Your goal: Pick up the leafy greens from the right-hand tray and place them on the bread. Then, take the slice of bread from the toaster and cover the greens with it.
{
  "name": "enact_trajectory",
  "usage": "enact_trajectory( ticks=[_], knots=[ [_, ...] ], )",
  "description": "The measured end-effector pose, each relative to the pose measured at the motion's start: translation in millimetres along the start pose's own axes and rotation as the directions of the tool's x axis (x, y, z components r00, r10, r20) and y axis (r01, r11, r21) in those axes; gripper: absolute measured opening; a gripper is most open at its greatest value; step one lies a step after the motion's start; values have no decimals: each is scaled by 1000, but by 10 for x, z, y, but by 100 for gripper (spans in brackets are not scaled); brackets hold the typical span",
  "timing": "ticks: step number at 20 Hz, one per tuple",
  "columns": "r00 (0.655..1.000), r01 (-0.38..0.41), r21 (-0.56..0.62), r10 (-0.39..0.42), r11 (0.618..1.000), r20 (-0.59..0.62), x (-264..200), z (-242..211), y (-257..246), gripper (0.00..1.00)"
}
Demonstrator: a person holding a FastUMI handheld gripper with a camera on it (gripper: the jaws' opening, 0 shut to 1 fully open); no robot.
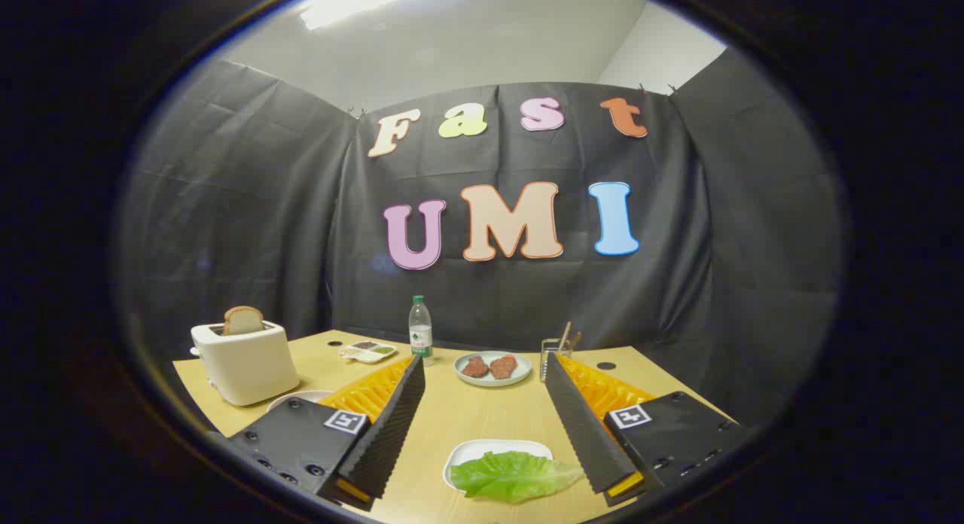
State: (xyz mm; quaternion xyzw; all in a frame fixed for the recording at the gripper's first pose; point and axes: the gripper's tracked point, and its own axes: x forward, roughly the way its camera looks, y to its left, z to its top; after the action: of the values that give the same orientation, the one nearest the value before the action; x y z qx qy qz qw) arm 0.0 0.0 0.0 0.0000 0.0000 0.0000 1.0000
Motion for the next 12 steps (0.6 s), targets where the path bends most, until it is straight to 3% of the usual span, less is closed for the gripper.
enact_trajectory(
  ticks=[12],
  knots=[
    [1000, 4, -28, -4, 1000, -29, 1, -95, 16, 100]
  ],
)
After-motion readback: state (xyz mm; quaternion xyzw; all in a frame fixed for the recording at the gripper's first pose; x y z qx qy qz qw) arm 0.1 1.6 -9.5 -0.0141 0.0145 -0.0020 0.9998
